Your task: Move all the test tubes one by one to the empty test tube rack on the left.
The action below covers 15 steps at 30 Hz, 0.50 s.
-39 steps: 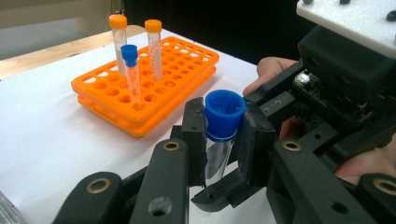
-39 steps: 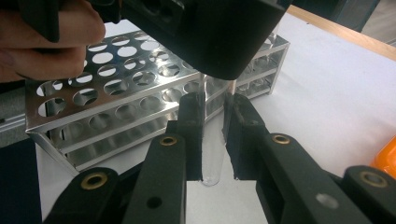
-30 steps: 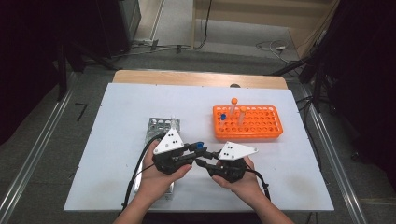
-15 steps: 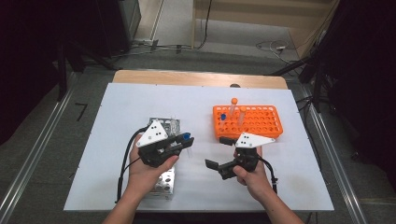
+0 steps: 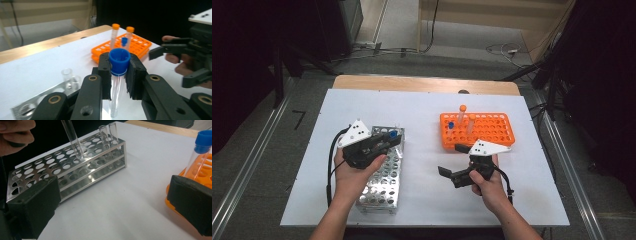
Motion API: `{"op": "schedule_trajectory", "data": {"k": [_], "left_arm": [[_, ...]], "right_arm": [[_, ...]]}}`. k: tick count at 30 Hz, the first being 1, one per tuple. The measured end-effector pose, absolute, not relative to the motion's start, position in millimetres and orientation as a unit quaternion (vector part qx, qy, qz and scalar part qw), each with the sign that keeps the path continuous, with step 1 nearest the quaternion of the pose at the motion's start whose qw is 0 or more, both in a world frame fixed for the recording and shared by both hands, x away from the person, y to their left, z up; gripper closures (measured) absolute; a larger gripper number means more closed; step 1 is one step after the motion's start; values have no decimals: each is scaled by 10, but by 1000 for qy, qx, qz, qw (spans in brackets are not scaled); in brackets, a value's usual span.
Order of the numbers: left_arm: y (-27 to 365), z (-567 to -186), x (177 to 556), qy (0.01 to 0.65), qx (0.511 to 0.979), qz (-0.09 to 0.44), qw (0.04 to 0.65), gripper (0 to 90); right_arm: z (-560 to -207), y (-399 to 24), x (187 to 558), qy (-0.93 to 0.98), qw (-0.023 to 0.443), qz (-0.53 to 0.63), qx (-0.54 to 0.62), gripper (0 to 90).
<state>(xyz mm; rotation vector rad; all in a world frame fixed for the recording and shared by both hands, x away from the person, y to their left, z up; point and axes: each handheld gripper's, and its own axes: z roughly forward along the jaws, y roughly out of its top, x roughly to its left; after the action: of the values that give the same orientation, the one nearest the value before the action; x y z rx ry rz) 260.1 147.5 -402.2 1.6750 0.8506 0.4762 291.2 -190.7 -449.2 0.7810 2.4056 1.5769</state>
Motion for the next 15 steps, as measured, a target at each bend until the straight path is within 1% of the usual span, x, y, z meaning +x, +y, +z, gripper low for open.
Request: {"op": "schedule_trajectory", "data": {"k": [6,9,13,15], "left_arm": [[1494,-4087,2721,380,705,226,555,767],[1478,-4110,2771,384,697,229,560,767],[1455,-4085,2791,387,687,249,562,767],[1447,-4074,2795,387,685,250,565,767]], "right_arm": [[-4483,-1941,2929,802,82,529,266,0],[-4477,-1945,2927,802,83,528,266,0],[-4483,-1953,2928,803,84,527,267,0],[-4488,-1960,2933,802,84,527,269,0]]}}
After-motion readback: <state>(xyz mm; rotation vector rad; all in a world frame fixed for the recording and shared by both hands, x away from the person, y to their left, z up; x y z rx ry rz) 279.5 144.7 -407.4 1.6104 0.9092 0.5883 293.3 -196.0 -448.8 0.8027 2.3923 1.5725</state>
